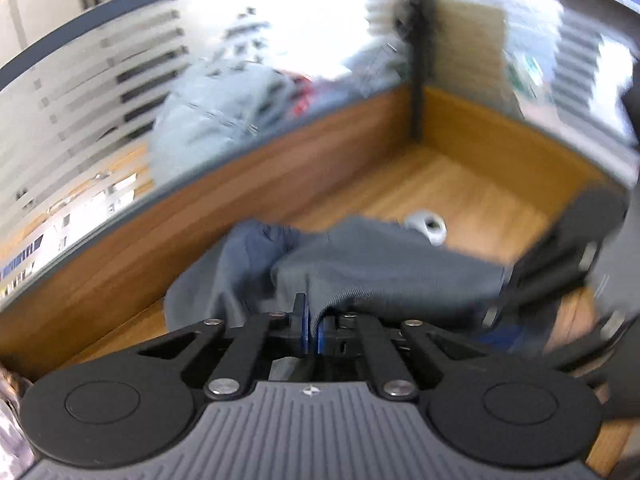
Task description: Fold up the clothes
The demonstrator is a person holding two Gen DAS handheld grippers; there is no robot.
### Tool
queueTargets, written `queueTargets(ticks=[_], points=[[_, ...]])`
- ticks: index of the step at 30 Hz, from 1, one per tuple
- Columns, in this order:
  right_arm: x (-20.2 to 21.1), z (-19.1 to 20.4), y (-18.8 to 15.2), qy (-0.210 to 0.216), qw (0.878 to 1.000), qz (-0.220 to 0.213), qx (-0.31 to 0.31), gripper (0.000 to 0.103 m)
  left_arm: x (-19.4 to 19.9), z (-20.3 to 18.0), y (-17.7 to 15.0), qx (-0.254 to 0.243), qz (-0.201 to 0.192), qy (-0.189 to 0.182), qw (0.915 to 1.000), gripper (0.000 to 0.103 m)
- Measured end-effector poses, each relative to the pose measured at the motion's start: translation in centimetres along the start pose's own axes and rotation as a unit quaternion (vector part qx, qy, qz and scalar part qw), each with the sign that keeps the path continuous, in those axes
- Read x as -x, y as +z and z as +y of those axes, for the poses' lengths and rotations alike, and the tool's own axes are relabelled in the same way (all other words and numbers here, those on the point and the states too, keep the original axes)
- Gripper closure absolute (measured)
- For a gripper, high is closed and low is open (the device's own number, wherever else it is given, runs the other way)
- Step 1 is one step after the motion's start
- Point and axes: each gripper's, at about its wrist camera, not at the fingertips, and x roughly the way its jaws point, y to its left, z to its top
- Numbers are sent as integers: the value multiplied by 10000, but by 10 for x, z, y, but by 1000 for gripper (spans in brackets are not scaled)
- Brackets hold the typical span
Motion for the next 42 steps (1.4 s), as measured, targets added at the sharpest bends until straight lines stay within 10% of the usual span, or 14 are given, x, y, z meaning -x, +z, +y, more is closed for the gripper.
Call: queueTargets(ticks=[9,16,24,29,34,42], points=[[-45,-61,12,-602,9873,-53,-1472,95,-9,33,18,823,174,-148,9963,99],[-56,-54,25,-449,9950,50,-893,53,-30,48,22,1085,300,-140,9935,99],[-95,-59,18,-473,9967,393,-522,43,-68,52,13,1045,645,-67,9924,99],[-117,-66,13,-377,9953,527,-720,48,-91,61,3,1189,866,38,9891,99],[-115,-63,15,-176,9945,420,-944,83,-93,77,0,1489,927,51,9845,99],[-28,-46,26,129,9933,-491,-1040,88,-66,91,17,1862,761,-70,9795,97]])
